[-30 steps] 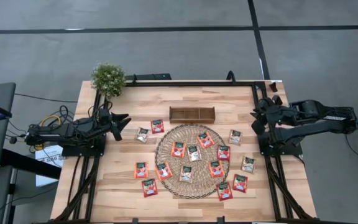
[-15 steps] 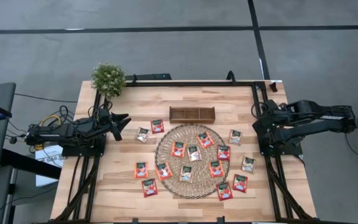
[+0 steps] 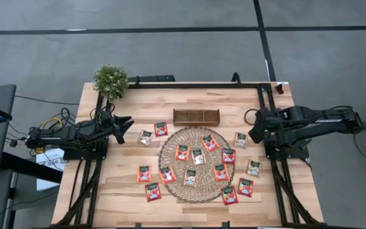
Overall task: Pick & Place Tea
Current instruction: Put the brown tea bag into the right section of the wooden organizer
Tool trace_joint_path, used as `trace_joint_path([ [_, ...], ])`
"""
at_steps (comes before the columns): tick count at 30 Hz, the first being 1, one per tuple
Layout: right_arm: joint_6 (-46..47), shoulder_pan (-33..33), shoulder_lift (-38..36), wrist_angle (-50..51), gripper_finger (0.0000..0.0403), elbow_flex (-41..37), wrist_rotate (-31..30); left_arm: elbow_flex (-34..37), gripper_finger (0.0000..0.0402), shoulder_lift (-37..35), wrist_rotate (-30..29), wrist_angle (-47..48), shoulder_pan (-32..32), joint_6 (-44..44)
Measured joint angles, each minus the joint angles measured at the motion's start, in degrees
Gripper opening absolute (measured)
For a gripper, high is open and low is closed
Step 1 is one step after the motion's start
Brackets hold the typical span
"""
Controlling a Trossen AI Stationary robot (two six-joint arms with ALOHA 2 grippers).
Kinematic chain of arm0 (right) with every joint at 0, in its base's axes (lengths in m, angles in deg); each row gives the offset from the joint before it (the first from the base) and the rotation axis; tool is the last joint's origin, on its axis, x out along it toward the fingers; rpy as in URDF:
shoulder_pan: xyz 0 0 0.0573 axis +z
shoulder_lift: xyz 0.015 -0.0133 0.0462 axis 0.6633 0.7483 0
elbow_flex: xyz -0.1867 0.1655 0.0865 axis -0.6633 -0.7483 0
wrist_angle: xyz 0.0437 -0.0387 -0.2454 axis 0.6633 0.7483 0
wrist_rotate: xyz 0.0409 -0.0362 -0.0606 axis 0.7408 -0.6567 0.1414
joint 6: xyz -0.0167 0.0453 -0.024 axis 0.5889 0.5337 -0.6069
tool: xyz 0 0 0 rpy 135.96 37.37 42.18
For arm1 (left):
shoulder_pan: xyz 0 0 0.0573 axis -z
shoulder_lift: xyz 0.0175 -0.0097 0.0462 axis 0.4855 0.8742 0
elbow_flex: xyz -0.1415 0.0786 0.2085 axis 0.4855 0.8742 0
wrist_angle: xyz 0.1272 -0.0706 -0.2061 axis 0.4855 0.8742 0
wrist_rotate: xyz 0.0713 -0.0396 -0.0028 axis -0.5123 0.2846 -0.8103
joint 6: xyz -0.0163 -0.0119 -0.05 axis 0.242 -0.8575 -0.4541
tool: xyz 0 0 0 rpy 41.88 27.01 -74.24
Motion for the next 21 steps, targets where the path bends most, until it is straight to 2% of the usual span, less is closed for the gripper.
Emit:
trace_joint_path([
  [10,-3.54,-1.24,8.28,-5.06,0.0245,-3.84,1.01,0.00,0.0151,0.00,0.00,-0.01,-0.01,-0.09],
  [17,-2.63,-9.31,15.94,-10.24,0.0245,-3.86,9.34,0.00,0.0151,0.00,0.02,-0.03,0.01,-0.20],
  [21,-3.89,-14.67,21.43,-10.50,0.0245,-3.86,11.18,-0.01,0.0151,0.00,0.02,-0.03,0.00,-0.33],
])
